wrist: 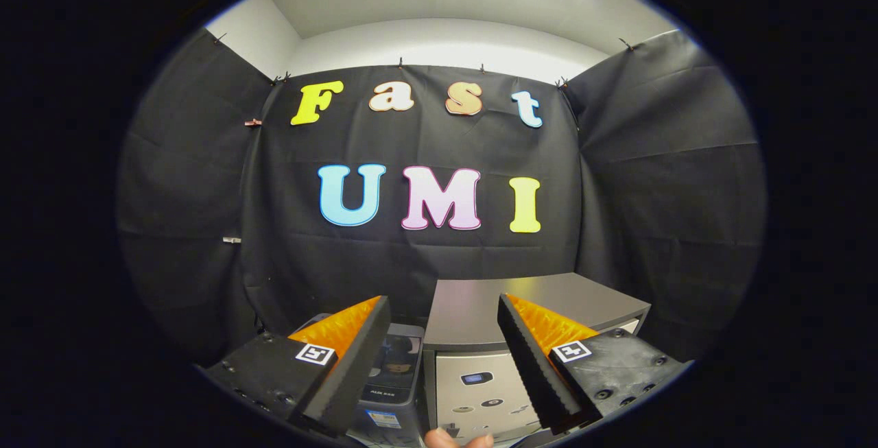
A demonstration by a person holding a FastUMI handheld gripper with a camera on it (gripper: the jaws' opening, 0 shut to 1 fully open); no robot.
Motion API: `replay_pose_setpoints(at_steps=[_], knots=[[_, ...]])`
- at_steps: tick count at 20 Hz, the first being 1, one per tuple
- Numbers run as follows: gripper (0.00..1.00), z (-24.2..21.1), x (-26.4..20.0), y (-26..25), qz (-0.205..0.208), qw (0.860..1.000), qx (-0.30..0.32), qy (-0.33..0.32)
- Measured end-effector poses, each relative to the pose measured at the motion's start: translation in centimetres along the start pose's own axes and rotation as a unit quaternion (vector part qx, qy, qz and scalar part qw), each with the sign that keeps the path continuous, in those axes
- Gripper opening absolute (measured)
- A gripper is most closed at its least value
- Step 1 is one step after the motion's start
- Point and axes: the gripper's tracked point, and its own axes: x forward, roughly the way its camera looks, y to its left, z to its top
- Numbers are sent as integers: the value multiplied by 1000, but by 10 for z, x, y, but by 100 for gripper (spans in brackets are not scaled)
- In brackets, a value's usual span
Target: Put the clothes into the washing machine and then close the washing machine lid.
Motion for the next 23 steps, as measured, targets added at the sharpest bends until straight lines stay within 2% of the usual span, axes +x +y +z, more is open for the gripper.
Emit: replay_pose_setpoints(at_steps=[23], knots=[[99, 5, -1, 2, 0, 1000, -2, -3]])
